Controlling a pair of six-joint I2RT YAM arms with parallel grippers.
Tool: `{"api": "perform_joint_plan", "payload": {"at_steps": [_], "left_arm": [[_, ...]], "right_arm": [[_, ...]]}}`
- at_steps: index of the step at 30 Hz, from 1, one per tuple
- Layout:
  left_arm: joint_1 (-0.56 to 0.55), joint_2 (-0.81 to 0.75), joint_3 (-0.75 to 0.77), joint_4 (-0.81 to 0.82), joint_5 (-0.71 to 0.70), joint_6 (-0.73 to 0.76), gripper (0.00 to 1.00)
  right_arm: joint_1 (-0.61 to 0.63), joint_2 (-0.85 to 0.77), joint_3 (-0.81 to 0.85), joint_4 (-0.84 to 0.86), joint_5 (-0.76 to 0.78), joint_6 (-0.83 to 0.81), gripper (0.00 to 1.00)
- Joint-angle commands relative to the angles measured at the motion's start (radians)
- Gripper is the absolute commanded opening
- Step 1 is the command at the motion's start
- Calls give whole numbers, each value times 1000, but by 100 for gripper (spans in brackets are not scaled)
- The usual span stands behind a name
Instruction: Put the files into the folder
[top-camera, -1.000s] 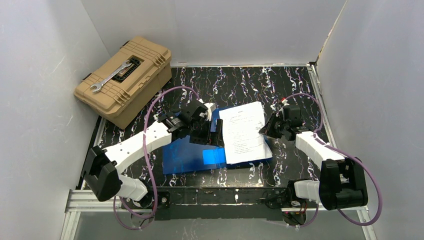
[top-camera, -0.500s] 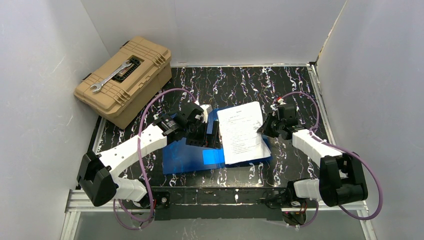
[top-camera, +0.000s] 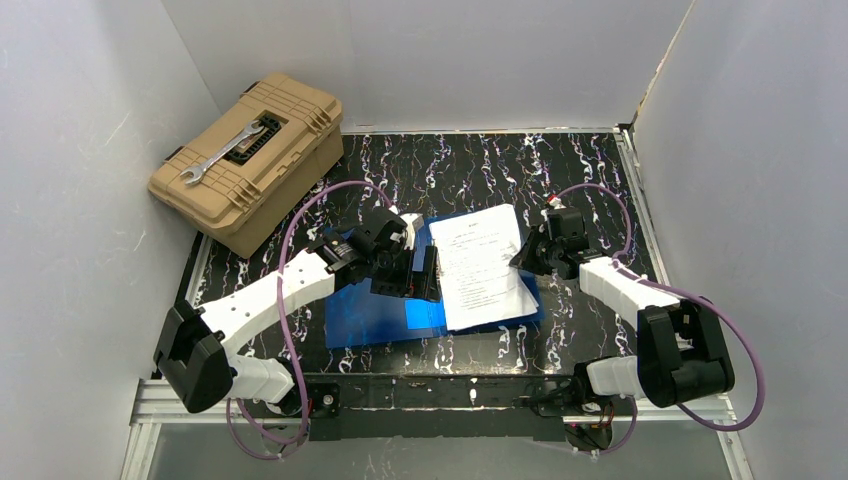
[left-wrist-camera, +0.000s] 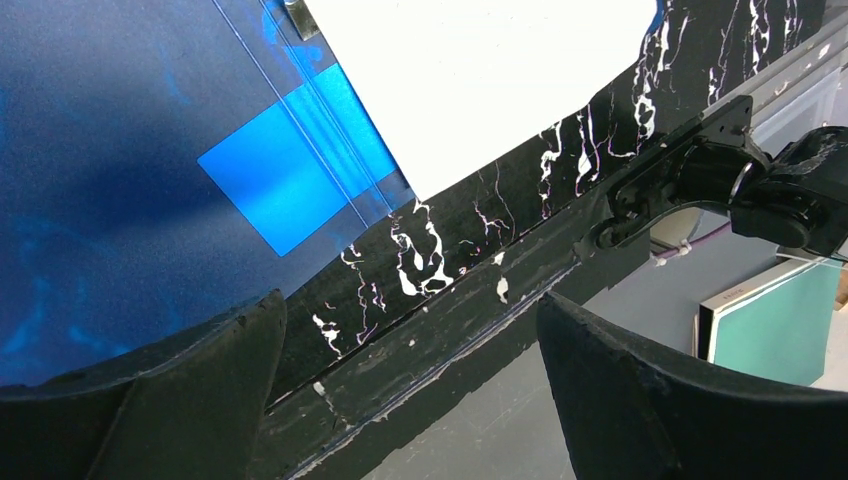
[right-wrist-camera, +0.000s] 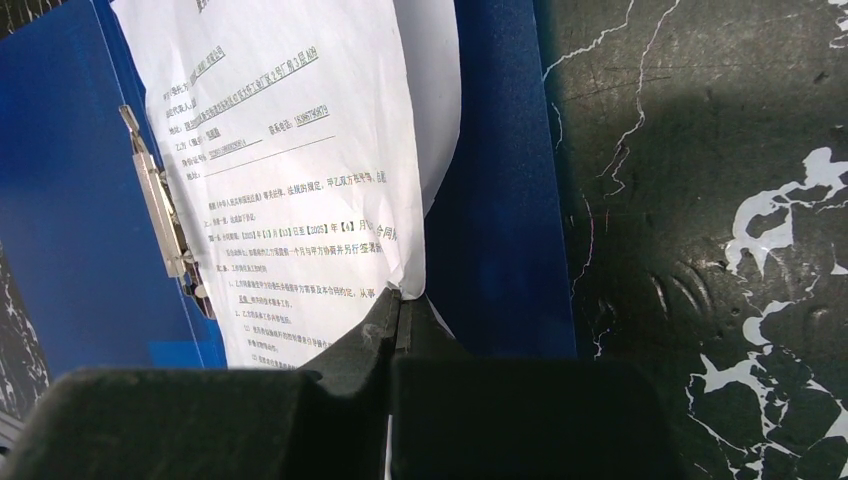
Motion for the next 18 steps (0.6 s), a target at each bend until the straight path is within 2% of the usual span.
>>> {"api": "perform_joint_plan", "payload": {"at_steps": [1,7,18], "left_arm": [[5,-28,-21,0,13,8,94],[5,-23,-22,4,5,7,94],[6,-21,-33,16,-11,-3,95]], "right_arm": [[10,0,42,40,27,12,5],[12,-18,33,30,39,15,18],[12,-61,41,-27,81,-3,49]]}}
